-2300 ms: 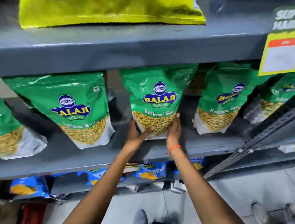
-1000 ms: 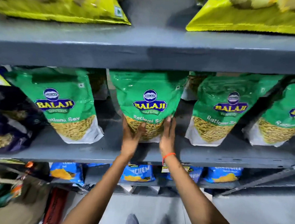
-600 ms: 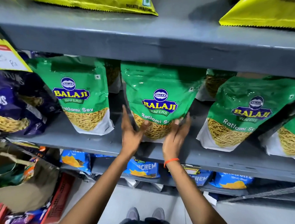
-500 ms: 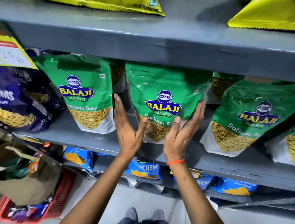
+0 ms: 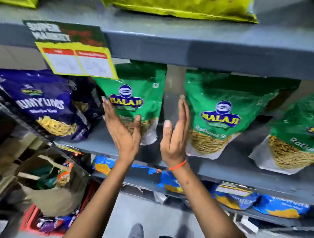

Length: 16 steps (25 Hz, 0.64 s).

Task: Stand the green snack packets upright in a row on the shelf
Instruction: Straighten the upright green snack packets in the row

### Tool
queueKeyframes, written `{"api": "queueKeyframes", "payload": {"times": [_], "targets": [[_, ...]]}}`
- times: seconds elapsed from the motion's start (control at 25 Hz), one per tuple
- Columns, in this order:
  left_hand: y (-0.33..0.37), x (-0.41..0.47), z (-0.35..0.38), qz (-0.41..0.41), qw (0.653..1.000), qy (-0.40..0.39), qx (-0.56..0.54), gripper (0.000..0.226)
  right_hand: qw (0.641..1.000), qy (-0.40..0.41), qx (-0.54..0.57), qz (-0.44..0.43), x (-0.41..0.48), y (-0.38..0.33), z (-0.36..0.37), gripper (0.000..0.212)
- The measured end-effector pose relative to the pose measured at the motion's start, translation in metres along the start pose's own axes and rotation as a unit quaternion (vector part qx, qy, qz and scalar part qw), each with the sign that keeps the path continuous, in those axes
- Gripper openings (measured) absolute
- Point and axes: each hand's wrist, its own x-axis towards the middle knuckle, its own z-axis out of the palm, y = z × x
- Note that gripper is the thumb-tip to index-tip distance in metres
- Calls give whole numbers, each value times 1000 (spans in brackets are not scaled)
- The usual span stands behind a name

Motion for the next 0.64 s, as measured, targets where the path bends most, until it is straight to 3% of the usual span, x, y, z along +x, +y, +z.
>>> {"api": "queueKeyframes", "payload": {"times": [0.12,0.28,0.4,0.64], "targets": [[-44,11,-17,-87,993,-70,-43,96,990,-42,-6,132,-25,15,43,58],[-82,12,-23,-207,944,-224,-124,98,953,-90,21,289,-59,37,73,57],[-90,10,-22,-229,910,-318,-138,103,944,-92,32,315,-66,40,77,44],[-93,11,-31,-242,901,-314,-176,113,942,-104,4,318,-73,31,79,51]]}}
